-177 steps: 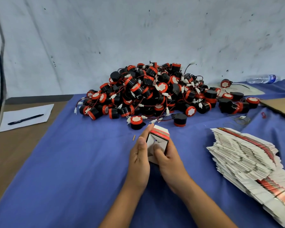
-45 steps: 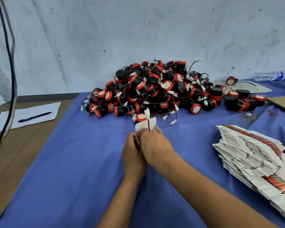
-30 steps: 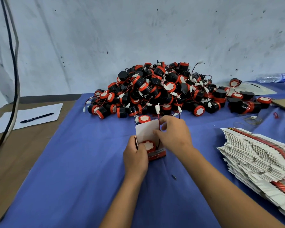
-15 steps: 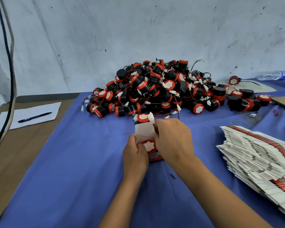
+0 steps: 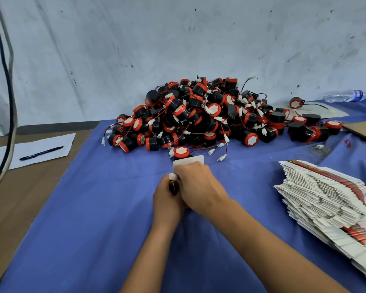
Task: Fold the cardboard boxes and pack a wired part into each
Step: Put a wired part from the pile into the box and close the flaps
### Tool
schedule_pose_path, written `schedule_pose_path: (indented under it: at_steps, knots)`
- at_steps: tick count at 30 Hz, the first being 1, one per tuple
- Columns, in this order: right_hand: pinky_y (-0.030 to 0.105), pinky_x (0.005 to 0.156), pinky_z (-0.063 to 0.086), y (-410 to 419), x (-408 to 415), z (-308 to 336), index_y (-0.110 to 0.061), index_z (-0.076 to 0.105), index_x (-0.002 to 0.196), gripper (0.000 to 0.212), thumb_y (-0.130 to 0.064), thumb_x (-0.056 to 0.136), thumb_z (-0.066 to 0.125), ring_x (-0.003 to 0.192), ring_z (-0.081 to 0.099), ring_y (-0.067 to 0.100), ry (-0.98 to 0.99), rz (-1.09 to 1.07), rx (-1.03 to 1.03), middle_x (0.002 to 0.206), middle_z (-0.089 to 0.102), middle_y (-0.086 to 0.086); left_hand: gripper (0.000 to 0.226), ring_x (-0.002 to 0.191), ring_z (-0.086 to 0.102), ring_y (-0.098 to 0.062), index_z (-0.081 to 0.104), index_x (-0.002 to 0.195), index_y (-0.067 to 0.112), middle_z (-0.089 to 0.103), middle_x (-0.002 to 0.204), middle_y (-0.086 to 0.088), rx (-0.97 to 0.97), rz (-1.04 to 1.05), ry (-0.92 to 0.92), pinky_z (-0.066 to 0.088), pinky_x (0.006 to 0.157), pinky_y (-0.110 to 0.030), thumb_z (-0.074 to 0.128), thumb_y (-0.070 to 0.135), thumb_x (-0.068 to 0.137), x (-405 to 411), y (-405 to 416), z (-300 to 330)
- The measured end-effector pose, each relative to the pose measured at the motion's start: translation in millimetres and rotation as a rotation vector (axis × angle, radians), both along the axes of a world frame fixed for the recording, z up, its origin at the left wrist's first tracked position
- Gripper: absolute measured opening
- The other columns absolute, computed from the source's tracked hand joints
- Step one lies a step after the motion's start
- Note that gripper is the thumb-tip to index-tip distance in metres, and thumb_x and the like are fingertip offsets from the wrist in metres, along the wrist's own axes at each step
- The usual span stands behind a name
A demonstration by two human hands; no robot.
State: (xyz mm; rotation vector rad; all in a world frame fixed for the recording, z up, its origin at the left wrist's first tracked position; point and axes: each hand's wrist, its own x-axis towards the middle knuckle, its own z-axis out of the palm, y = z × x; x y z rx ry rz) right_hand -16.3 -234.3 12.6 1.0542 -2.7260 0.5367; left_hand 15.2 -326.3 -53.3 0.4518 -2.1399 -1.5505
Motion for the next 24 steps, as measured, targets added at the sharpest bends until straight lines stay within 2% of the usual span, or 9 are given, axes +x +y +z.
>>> schedule_pose_path:
  at_steps: [3,5,7,10,13,17,19,20,24]
  knots:
    - [0.042,0.061,0.045,7,-9,-3,-0.008,0.057,0.080,0.010,-0.004,0.088,0.052,0.074,0.051,0.027,-0.055,0.033,-0.012,0.080,0.055,0.004,0.020,0.070,0.059,-0.030,0.057,0.074,0.020,0.067,0.073,-0.003,0.041,0.027,-0.024,0.055,0.065,-0.051,0.058,0.006,0.089,-2,-2,-2]
    - [0.040,0.061,0.046,8,-11,-5,-0.007,0.064,0.082,0.013,-0.004,0.090,0.053,0.077,0.055,0.028,-0.045,-0.011,0.018,0.088,0.059,0.006,0.020,0.071,0.060,-0.028,0.058,0.075,0.022,0.068,0.075,-0.004,0.063,0.021,-0.032,0.056,0.069,-0.056,0.059,0.008,0.089,-2,-1,-2]
    - [0.036,0.056,0.039,3,-8,-6,-0.007,0.064,0.081,0.016,-0.001,0.089,0.052,0.075,0.054,0.028,-0.033,-0.073,0.051,0.088,0.057,0.007,0.024,0.067,0.056,-0.024,0.054,0.071,0.023,0.065,0.070,-0.002,0.073,0.024,-0.037,0.054,0.063,-0.051,0.060,0.008,0.090,-5,-1,-4]
    - [0.032,0.053,0.032,-4,0,-8,-0.014,0.055,0.074,0.021,-0.004,0.091,0.049,0.068,0.049,0.026,-0.020,-0.147,0.061,0.078,0.053,0.005,0.029,0.058,0.046,-0.014,0.049,0.069,0.020,0.058,0.060,0.007,0.003,0.035,-0.034,0.040,0.052,-0.030,0.060,0.015,0.095,-6,-3,-4]
    - [0.032,0.058,0.035,-6,5,-9,-0.018,0.059,0.081,0.022,-0.018,0.100,0.047,0.071,0.050,0.024,0.001,-0.158,0.033,0.086,0.064,0.005,0.030,0.059,0.041,-0.010,0.049,0.070,0.018,0.056,0.062,0.009,-0.059,0.046,-0.038,0.035,0.054,-0.025,0.059,0.020,0.098,-5,-3,-4]
    - [0.040,0.078,0.046,-3,6,-6,-0.018,0.049,0.076,0.034,-0.037,0.103,0.040,0.089,0.055,0.026,-0.087,-0.080,0.020,0.091,0.061,0.002,0.019,0.078,0.052,-0.018,0.055,0.083,0.013,0.060,0.080,-0.004,0.116,-0.004,-0.023,0.048,0.073,-0.038,0.054,0.018,0.102,-4,-1,-3]
    - [0.042,0.081,0.045,-1,5,-3,-0.020,0.043,0.067,0.042,-0.044,0.102,0.040,0.091,0.052,0.026,-0.145,-0.044,0.035,0.087,0.055,-0.001,0.024,0.078,0.059,-0.002,0.060,0.089,0.023,0.065,0.084,0.008,0.011,0.000,0.004,0.050,0.075,-0.018,0.058,0.002,0.101,-2,-2,-2]
    - [0.041,0.080,0.044,0,4,-2,-0.019,0.046,0.065,0.046,-0.046,0.102,0.040,0.091,0.052,0.026,-0.172,-0.038,0.022,0.085,0.055,-0.001,0.030,0.074,0.059,0.004,0.060,0.087,0.027,0.064,0.081,0.013,-0.068,0.016,0.009,0.047,0.069,-0.010,0.060,-0.001,0.098,-1,-2,-4]
    - [0.038,0.075,0.045,3,-1,-5,-0.009,0.069,0.070,0.050,-0.037,0.103,0.044,0.088,0.053,0.027,-0.201,-0.065,-0.128,0.076,0.062,0.008,0.032,0.060,0.049,-0.004,0.051,0.068,0.028,0.059,0.059,0.011,-0.146,0.060,-0.024,0.038,0.053,-0.017,0.056,0.000,0.084,1,-1,-6]
